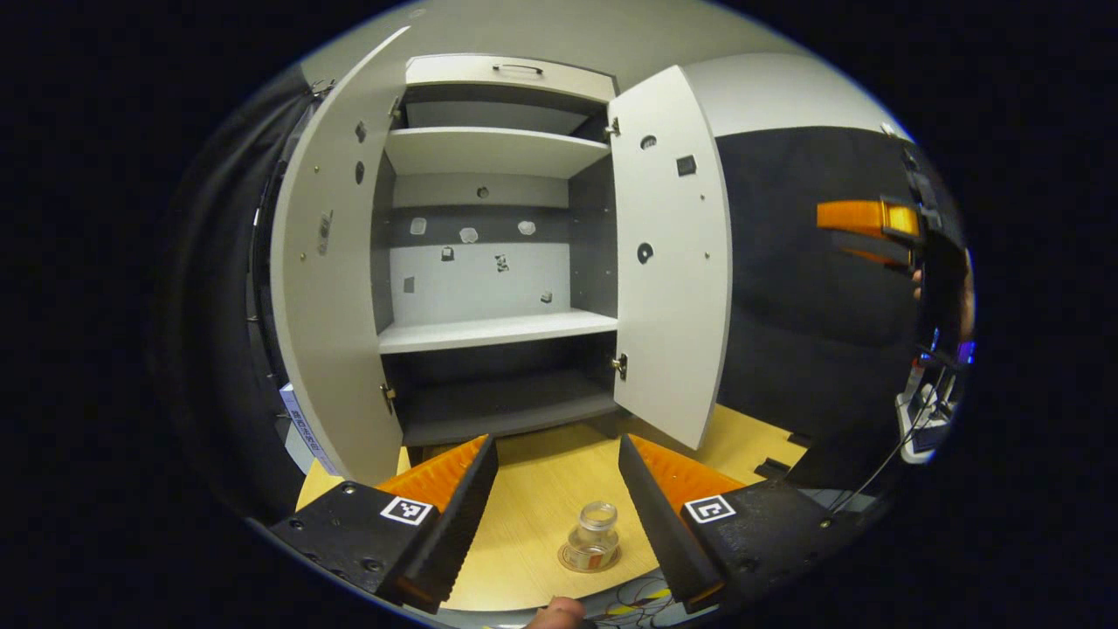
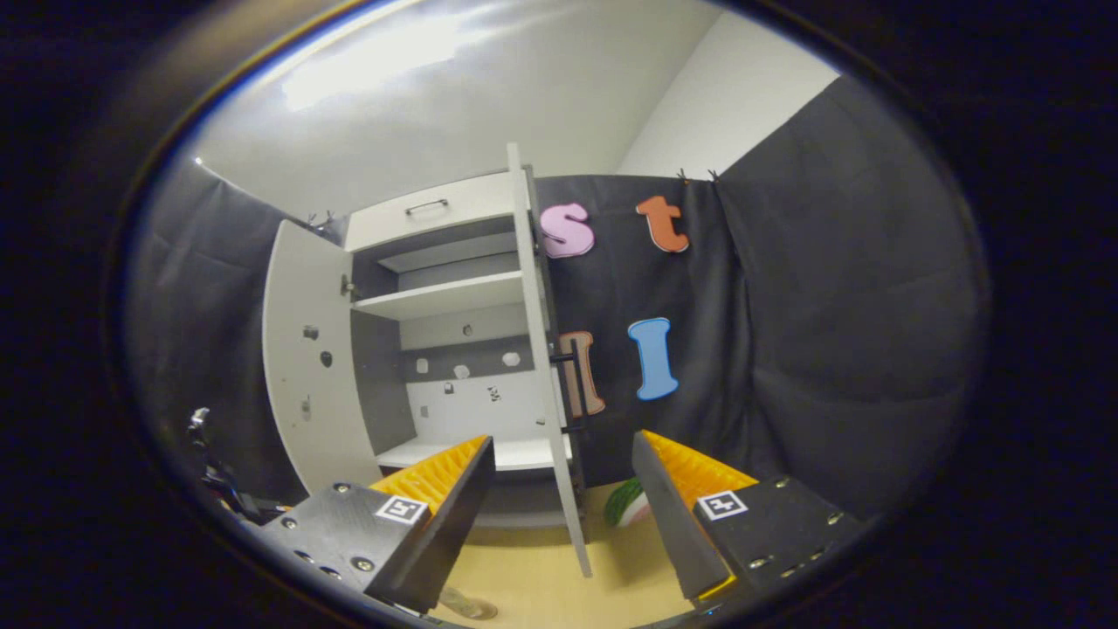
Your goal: Grasp the bottle in the cabinet with the left hand and place it on the coaster, then close the right door with the right hand and the left door with the left hand.
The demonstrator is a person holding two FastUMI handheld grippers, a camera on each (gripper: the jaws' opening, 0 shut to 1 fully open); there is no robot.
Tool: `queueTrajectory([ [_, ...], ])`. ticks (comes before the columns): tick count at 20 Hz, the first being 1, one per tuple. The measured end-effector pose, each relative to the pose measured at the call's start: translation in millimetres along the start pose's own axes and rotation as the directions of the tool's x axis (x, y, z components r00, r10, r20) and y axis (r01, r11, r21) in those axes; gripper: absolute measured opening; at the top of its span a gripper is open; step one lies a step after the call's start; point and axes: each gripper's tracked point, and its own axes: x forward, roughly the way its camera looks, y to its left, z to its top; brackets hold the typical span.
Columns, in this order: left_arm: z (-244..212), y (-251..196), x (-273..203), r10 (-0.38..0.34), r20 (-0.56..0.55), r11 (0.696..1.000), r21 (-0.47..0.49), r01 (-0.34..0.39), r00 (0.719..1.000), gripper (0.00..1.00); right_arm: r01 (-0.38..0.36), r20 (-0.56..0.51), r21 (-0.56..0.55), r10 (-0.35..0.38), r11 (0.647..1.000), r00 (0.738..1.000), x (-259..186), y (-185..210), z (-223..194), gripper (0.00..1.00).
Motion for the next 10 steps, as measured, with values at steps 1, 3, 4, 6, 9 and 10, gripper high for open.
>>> queueTrajectory([
  [1, 11.7, 8.4, -1.8, 0.016, 0.015, 1.000, -0.007, -0.016, 1.000, 0.89, 0.032, -0.010, 0.025, -0.031, 0.999, 0.999, 12.2, -14.7, 2.8, 0.96],
  [3, 33.4, 26.2, -5.0, 0.047, 0.025, 0.999, -0.022, -0.047, 0.999, 0.89, 0.120, -0.048, 0.049, -0.117, 0.992, 0.992, 40.5, -54.0, -0.4, 0.94],
  [4, 42.7, 36.2, -7.6, 0.065, 0.030, 0.998, -0.025, -0.064, 0.997, 0.90, 0.160, -0.067, 0.051, -0.156, 0.986, 0.985, 52.4, -70.4, -2.9, 0.96],
  [6, 64.1, 51.1, -13.5, 0.074, 0.056, 0.997, -0.024, -0.073, 0.996, 0.89, 0.217, -0.081, 0.016, -0.215, 0.976, 0.973, 74.8, -101.3, -3.1, 0.98],
  [9, 78.0, 77.1, -24.7, 0.096, 0.085, 0.995, -0.011, -0.095, 0.992, 0.88, 0.238, -0.076, -0.096, -0.246, 0.966, 0.966, 107.9, -123.7, -1.9, 0.98],
  [10, 79.7, 86.7, -28.3, 0.108, 0.090, 0.994, -0.010, -0.108, 0.990, 0.90, 0.231, -0.071, -0.114, -0.240, 0.966, 0.968, 122.4, -125.9, 1.5, 0.98],
])
